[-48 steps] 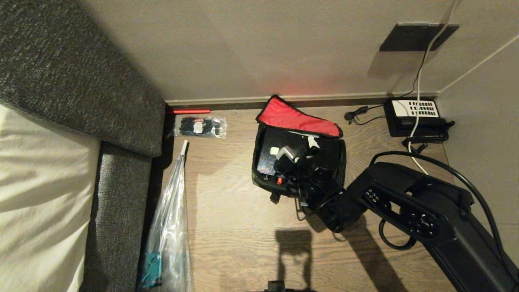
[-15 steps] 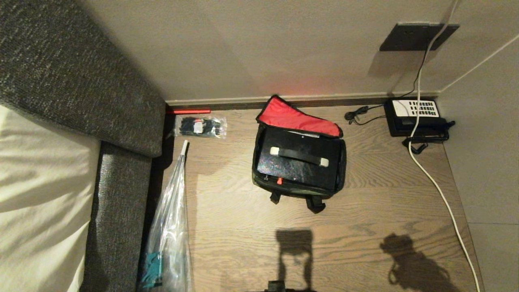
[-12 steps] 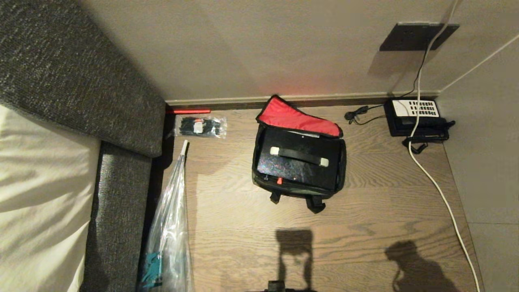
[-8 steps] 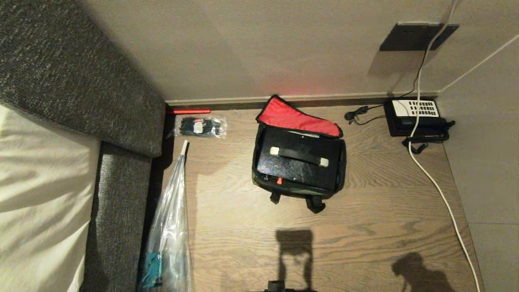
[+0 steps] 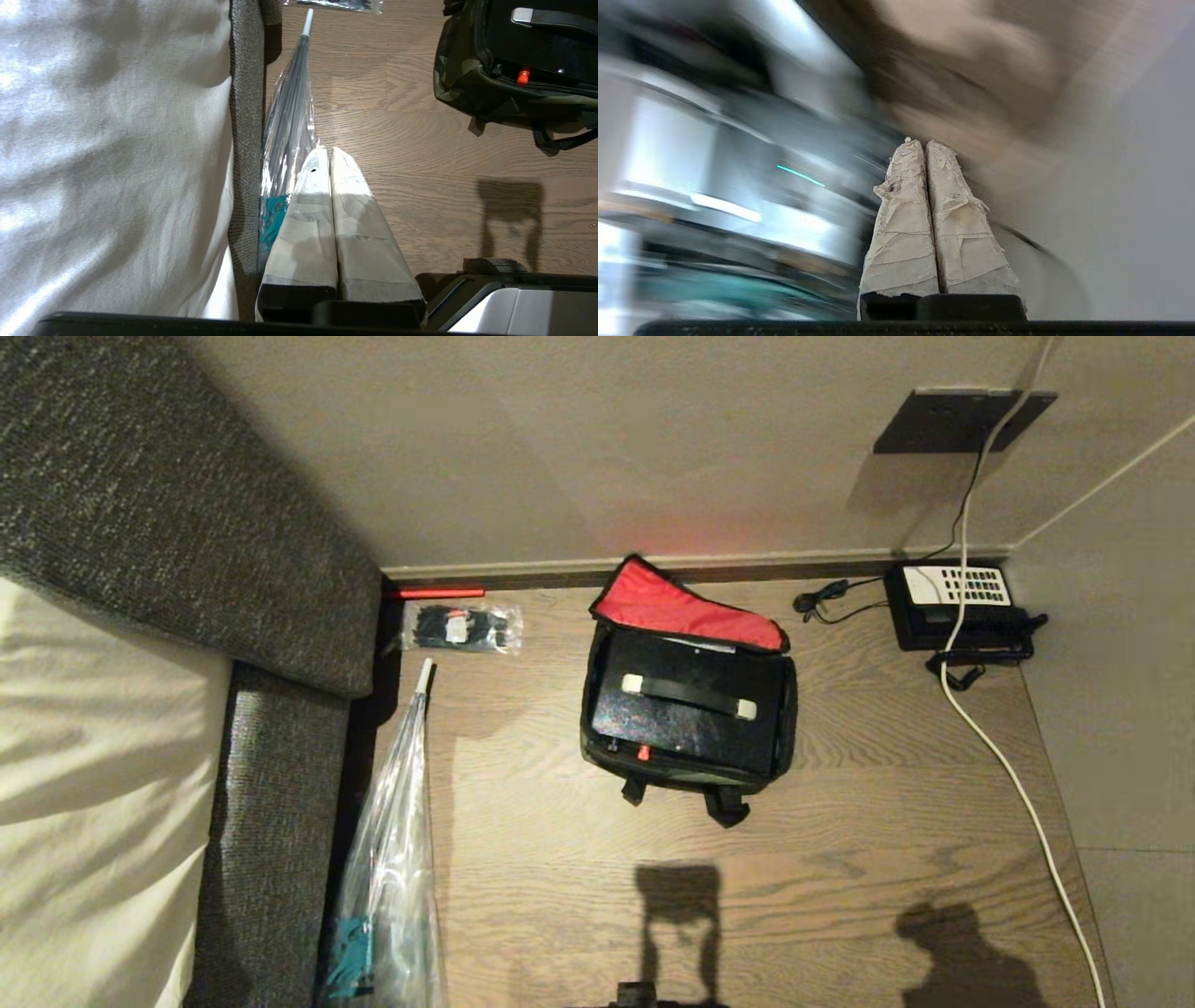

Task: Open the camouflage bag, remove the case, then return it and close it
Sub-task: Close the top of the storage box

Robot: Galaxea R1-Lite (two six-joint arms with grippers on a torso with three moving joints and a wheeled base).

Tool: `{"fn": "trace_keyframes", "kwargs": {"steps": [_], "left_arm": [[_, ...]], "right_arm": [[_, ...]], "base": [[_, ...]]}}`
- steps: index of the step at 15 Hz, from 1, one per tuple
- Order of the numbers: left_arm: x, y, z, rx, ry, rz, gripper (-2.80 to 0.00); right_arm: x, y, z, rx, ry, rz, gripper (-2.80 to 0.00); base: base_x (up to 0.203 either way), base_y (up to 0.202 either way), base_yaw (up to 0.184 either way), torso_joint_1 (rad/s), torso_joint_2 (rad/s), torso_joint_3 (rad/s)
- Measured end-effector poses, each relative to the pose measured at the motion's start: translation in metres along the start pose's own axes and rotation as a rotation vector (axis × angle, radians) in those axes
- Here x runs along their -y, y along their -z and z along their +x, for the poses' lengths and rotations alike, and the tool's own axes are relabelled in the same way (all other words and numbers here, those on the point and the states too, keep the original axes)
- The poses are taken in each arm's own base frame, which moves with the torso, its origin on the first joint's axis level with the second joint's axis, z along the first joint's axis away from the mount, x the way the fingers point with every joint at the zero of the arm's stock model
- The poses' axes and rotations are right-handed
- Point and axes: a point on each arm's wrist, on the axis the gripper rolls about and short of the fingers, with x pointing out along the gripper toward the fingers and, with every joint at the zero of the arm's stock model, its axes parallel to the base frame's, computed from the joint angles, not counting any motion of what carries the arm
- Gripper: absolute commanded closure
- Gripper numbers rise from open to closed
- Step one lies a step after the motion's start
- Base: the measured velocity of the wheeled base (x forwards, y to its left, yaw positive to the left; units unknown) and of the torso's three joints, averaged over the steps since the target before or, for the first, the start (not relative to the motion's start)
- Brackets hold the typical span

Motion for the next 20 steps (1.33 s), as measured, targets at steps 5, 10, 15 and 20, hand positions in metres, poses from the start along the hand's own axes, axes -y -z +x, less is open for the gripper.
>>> {"fn": "trace_keyframes", "kwargs": {"steps": [5, 10, 15, 20], "left_arm": [[0.0, 0.0, 0.0, 0.001, 0.0, 0.0, 0.0], [0.0, 0.0, 0.0, 0.003, 0.0, 0.0, 0.0], [0.0, 0.0, 0.0, 0.003, 0.0, 0.0, 0.0], [0.0, 0.0, 0.0, 0.003, 0.0, 0.0, 0.0]], "right_arm": [[-0.01, -0.097, -0.003, 0.349, -0.358, 0.537, 0.0], [0.004, -0.214, 0.044, 0.592, -0.332, 0.784, 0.0], [0.051, -0.307, 0.141, 0.633, -0.248, 0.946, 0.0], [0.09, -0.344, 0.25, 0.651, -0.22, 0.982, 0.0]], "base": [[0.0, 0.0, 0.0, 0.0, 0.0, 0.0], [0.0, 0.0, 0.0, 0.0, 0.0, 0.0], [0.0, 0.0, 0.0, 0.0, 0.0, 0.0], [0.0, 0.0, 0.0, 0.0, 0.0, 0.0]]}}
